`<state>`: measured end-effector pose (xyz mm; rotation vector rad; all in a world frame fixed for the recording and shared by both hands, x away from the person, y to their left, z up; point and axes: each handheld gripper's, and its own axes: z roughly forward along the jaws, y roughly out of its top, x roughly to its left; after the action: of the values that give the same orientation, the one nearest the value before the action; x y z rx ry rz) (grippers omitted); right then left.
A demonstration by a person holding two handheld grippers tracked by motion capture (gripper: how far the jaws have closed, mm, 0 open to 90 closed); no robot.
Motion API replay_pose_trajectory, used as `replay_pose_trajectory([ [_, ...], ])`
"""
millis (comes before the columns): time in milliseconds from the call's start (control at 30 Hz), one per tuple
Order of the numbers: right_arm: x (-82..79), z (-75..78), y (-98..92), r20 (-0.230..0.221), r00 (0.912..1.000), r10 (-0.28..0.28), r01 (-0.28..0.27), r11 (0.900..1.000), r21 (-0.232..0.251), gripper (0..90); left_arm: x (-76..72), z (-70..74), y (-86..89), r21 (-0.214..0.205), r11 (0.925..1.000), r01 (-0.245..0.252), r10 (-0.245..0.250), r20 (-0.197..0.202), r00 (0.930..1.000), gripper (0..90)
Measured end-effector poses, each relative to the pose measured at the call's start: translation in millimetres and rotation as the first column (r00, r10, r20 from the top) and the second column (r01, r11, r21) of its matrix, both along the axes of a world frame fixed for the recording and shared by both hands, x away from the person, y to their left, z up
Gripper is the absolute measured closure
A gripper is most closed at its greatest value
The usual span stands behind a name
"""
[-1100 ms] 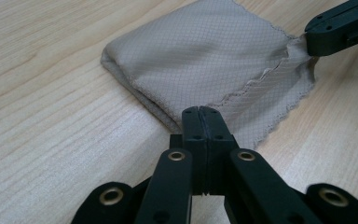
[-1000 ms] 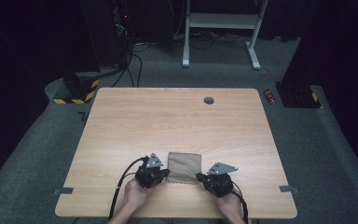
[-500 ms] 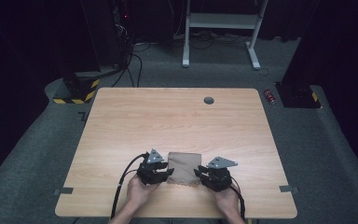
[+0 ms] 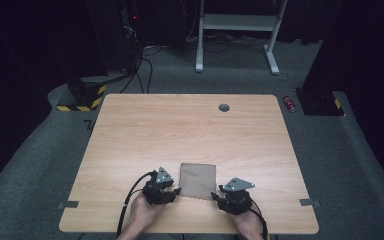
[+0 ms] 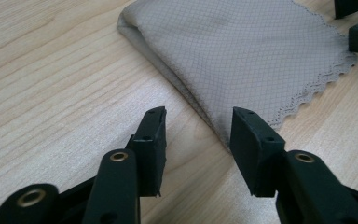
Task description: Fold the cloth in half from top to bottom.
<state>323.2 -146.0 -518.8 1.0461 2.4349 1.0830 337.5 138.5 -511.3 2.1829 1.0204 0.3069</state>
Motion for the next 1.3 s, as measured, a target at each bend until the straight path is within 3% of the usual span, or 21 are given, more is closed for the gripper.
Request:
replay_pose_trajectory([
  [133,13.3,10.8,-3.6,0.0,0.9997,-0.025,0.025,0.998,0.058,64.9,13.9,6.9,6.5,-0.048,0.9976,-0.05,0.05,-0.008,0.9987,52.4],
  [333,43.9,15.7,2.1,-0.027,0.9956,-0.089,0.091,0.9924,0.083,69.2,46.6,13.7,4.8,-0.102,0.9867,-0.127,0.124,-0.034,0.9917,51.6],
  [467,59.3,14.2,6.2,-0.032,0.9908,-0.131,0.133,0.9882,0.075,68.8,67.0,15.7,-5.1,-0.092,0.9843,-0.15,0.148,-0.035,0.9884,50.1],
  [600,71.9,10.1,9.1,-0.04,0.9858,-0.163,0.166,0.9836,0.072,68.5,81.1,15.2,-18.3,-0.048,0.9872,-0.152,0.15,-0.029,0.9882,50.0],
  [700,77.4,7.6,11.5,-0.045,0.9843,-0.171,0.173,0.9834,0.054,68.2,86.5,11.9,-28.0,0.028,0.9908,-0.133,0.133,-0.019,0.9909,50.1],
  [833,83.2,6.1,15.8,-0.043,0.9845,-0.17,0.171,0.9847,0.03,67.2,91.8,5.8,-30.1,0.13,0.9811,-0.143,0.142,0.021,0.9897,50.4],
  [900,86.0,2.8,19.6,-0.046,0.986,-0.16,0.159,0.987,-0.019,67.4,93.1,5.3,-27.2,0.127,0.9816,-0.142,0.141,0.023,0.9898,48.5],
  [1033,89.1,2.9,20.1,-0.038,0.987,-0.156,0.155,0.9873,-0.036,68.4,92.4,7.1,-25.5,0.181,0.969,-0.168,0.157,0.075,0.9848,52.0],
  [1133,90.3,3.7,20.3,-0.04,0.9866,-0.158,0.156,0.9869,-0.039,69.6,90.8,8.7,-20.1,0.096,0.9863,-0.135,0.132,0.031,0.9907,52.4],
  [1200,90.7,4.9,21.0,-0.036,0.9874,-0.154,0.152,0.9874,-0.043,70.1,88.2,9.7,-18.9,0.04,0.9931,-0.111,0.11,0.006,0.9939,51.9],
  [1267,92.4,5.9,21.6,-0.039,0.9884,-0.147,0.145,0.9885,-0.042,72.0,88.3,8.8,-20.6,0.035,0.9946,-0.098,0.099,-0.007,0.9951,51.1],
  [1300,92.9,5.9,22.1,-0.041,0.9889,-0.143,0.141,0.9891,-0.043,73.7,89.5,6.8,-22.8,0.061,0.9935,-0.096,0.096,-0.005,0.9953,51.3],
])
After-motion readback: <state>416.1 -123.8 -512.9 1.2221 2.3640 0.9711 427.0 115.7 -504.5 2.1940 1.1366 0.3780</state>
